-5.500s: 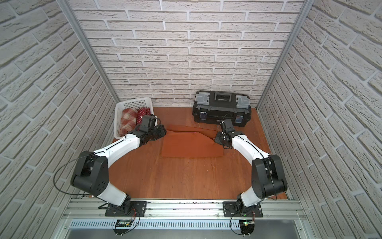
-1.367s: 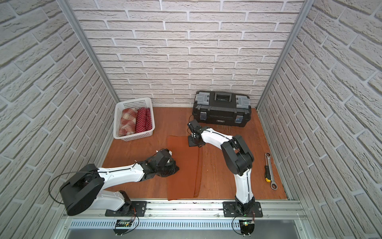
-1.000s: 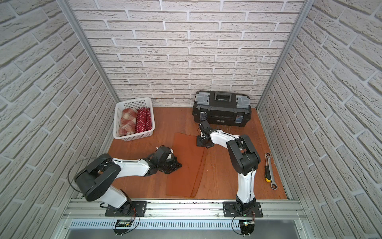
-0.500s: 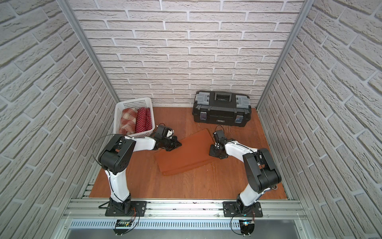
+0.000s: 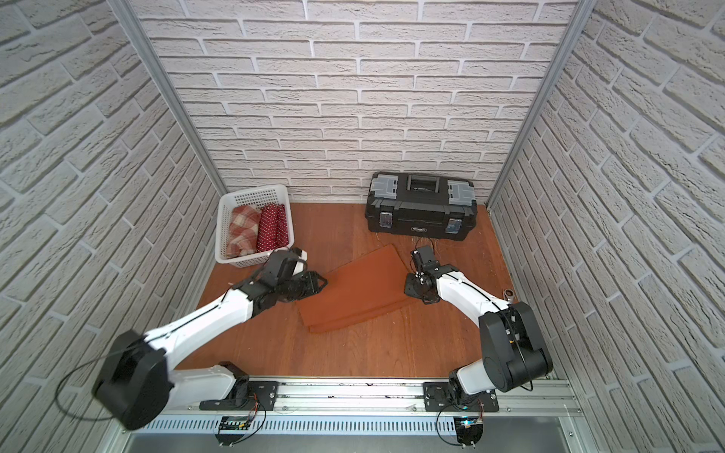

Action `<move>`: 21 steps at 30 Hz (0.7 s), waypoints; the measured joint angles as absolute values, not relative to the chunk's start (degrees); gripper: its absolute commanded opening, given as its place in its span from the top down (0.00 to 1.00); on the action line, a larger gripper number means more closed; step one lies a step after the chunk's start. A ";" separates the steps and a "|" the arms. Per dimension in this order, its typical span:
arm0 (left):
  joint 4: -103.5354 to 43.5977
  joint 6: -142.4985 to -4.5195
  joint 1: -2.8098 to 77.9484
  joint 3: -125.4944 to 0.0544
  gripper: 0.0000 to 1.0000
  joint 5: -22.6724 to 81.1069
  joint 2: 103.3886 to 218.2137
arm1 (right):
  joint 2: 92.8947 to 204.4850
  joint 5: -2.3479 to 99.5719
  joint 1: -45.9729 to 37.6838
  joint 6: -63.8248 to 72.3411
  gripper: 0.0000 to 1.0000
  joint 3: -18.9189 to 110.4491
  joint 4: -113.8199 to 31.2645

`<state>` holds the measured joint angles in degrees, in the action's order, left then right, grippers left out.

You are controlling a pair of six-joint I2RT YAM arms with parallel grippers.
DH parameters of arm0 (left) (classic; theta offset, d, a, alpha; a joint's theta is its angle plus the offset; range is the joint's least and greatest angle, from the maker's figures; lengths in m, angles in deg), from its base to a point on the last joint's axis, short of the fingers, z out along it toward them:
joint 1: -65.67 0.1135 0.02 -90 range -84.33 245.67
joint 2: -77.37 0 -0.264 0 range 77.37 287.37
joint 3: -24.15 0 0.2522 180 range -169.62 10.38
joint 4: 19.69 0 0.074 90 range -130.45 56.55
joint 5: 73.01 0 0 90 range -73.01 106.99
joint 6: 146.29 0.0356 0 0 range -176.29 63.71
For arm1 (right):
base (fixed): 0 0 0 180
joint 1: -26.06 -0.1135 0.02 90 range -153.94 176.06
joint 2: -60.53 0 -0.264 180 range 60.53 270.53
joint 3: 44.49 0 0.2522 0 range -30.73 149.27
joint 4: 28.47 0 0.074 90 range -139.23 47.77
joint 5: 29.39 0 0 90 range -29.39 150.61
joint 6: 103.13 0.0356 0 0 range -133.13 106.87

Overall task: Roll up the skirts
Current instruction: Adjust the skirt at the center of the board.

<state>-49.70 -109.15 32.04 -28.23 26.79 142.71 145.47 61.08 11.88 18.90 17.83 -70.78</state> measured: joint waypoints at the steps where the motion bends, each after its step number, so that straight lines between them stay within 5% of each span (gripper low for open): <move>1: -52.56 -111.18 30.05 -25.41 0.52 25.50 138.49 | 146.11 61.45 12.01 18.80 0.60 17.83 -70.70; 7: -60.76 -121.76 21.44 -15.37 0.50 19.84 127.02 | 148.79 63.75 12.85 17.72 0.56 17.96 -70.30; 13: -59.93 -126.53 19.74 -12.93 0.41 15.10 129.29 | 151.59 63.57 14.77 17.42 0.57 20.19 -69.52; 21: -55.47 -128.54 19.76 -13.28 0.45 8.93 132.18 | 154.67 62.17 15.47 16.81 0.67 20.69 -68.03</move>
<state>-55.47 -128.54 19.76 -13.28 8.93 132.18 154.67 62.17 15.47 16.81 20.69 -68.03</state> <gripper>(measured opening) 0.571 0.363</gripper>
